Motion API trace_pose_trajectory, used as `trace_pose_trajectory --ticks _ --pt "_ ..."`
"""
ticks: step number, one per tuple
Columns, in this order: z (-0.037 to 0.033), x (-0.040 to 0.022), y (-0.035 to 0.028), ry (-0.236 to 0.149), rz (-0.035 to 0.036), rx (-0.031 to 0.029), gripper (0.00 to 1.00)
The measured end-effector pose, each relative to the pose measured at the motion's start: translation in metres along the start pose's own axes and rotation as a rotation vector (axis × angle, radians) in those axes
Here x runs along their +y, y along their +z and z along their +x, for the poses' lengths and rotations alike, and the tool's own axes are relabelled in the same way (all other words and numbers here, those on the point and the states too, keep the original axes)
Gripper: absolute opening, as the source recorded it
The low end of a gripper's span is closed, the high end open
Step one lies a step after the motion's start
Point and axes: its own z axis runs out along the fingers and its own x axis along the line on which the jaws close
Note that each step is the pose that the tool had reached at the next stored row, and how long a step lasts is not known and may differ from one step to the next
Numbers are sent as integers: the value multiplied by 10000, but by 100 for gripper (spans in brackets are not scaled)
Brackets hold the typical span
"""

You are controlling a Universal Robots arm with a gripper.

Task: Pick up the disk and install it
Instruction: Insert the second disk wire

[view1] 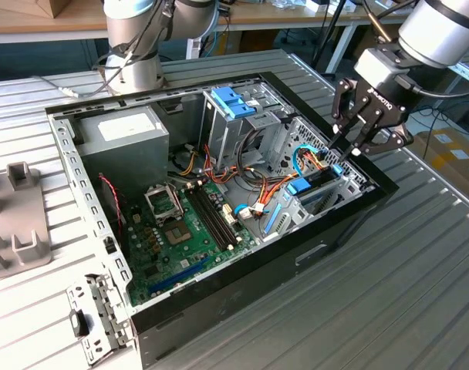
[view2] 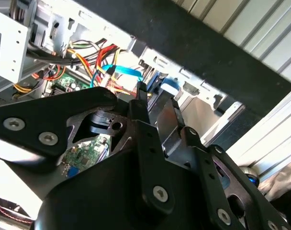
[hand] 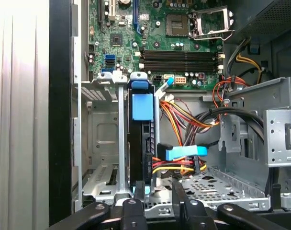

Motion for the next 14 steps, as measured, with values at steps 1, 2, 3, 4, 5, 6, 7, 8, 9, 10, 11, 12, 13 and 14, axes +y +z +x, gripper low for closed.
trace_pose_trajectory --ticks 1,2,3,4,5,6,7,8,9,10,11,12,13,14 --pt "0 28 2 1 0 0 36" --pt "0 54 3 1 0 0 36" --pt "-1 109 7 1 0 -1 36" --pt "-7 129 8 1 0 -1 36" --pt "-8 129 8 1 1 -1 36" --pt "-8 132 6 -1 2 0 36" --pt "-10 139 -4 1 7 3 36" --pt "-13 142 -8 0 11 -1 36" --pt "-21 148 -12 0 14 -1 36" --pt "-30 158 -11 -1 15 0 36" --pt "-42 165 -10 -1 16 -1 36" --pt "-52 182 -8 -1 16 -1 36" --pt "-52 216 -5 -1 16 -7 36" --pt "-52 234 -4 0 16 -8 36"
